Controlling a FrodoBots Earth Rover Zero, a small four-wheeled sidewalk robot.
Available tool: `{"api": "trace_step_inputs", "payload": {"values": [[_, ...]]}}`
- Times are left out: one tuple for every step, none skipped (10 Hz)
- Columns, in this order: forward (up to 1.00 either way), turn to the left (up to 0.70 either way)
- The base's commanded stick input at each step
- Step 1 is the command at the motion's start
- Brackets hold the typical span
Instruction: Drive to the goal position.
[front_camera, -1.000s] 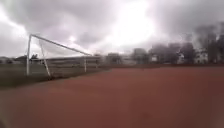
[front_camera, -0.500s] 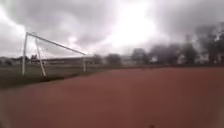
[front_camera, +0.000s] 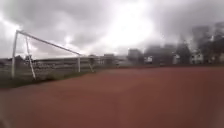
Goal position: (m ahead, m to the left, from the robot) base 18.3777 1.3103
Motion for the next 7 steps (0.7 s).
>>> {"api": "trace_step_inputs", "payload": {"values": [[0.7,0.0],[0.7,0.0],[0.7,0.0],[0.7,0.0],[0.7,0.0],[0.7,0.0],[0.7,0.0]]}}
